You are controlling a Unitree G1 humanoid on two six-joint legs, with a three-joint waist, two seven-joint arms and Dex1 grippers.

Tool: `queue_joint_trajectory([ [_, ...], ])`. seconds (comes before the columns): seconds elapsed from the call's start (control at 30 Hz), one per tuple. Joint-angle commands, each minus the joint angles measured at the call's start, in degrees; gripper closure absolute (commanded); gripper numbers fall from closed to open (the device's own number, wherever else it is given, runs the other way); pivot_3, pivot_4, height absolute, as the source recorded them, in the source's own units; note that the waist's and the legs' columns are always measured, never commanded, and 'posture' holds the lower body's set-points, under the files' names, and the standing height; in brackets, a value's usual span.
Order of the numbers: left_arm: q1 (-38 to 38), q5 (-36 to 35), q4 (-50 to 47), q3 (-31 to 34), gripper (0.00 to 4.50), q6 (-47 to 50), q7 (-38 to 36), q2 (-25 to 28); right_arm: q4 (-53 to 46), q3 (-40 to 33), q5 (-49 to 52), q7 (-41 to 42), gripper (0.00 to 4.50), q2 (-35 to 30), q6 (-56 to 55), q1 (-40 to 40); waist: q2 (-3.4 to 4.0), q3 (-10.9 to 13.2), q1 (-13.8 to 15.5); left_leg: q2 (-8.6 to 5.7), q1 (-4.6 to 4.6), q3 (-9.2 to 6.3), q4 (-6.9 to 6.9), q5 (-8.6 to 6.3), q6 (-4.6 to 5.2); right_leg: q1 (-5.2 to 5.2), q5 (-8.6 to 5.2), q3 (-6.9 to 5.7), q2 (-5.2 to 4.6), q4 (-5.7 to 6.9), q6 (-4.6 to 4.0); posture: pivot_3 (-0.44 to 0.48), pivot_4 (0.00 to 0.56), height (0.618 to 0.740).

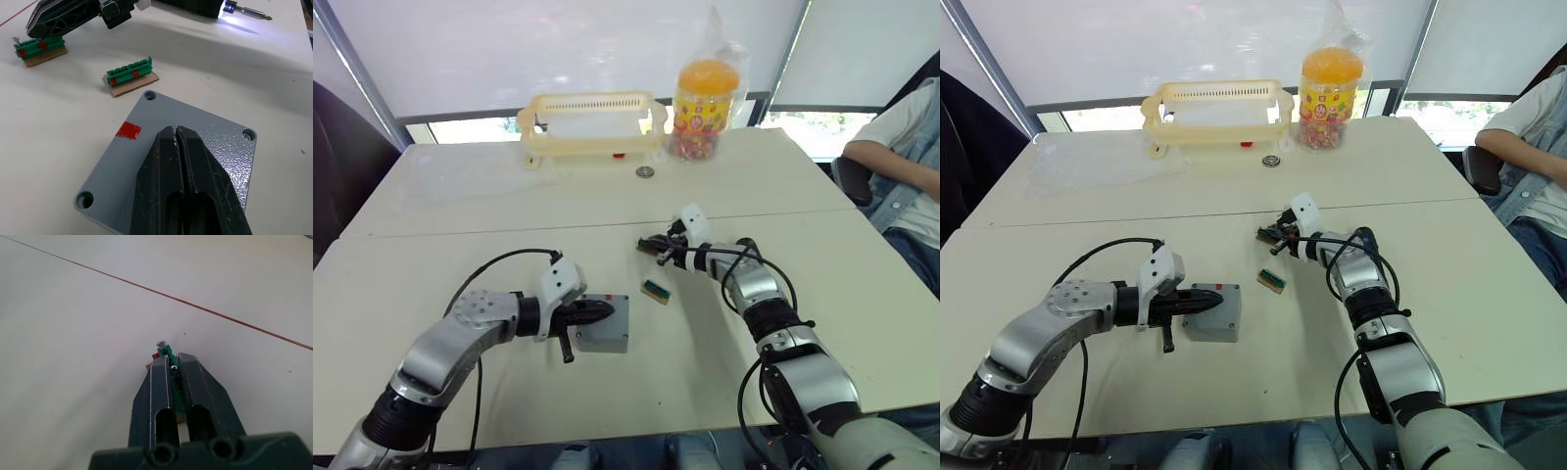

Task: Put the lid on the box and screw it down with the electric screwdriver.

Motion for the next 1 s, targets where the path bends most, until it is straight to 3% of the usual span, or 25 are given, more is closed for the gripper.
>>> queue_joint_trajectory([
  [0.03,0.4,0.64,-0.1,-0.56,4.5,1.09,0.33,0.09,-0.9,-0.79,-0.04,-0.14,4.43,0.23,-0.64,-0.21,0.0,0.0,-0.01,0.0,0.0,0.0,0.0,0.0,0.0,0.0,0.0,0.0,0.0,0.01,0.0,0.0,0.15,0.74],
  [0.67,0.27,0.75,-0.13,-0.93,4.5,1.26,0.47,-0.53,-9.81,-3.41,2.52,-0.19,4.43,-0.11,3.4,1.39,0.0,0.0,0.03,0.0,0.0,0.0,0.0,0.01,-0.01,0.0,0.0,0.0,0.0,0.01,0.0,0.0,0.15,0.74],
  [0.93,-0.06,-3.13,-1.99,2.74,4.5,3.4,-0.49,0.36,-28.28,-5.18,5.95,0.09,4.43,-3.86,12.81,5.62,0.0,0.0,0.1,0.01,0.0,-0.02,0.0,0.0,-0.01,-0.02,0.0,0.0,0.0,0.02,0.0,0.0,0.15,0.74],
  [1.0,-0.22,-3.52,-2.21,3.44,3.97,3.59,-0.85,0.85,-33.75,-5.39,7.15,0.07,4.5,-4.8,15.9,7.25,0.0,0.0,0.11,0.01,0.0,-0.02,0.0,0.0,-0.01,-0.02,0.0,0.0,0.0,0.02,0.0,0.0,0.15,0.74],
])
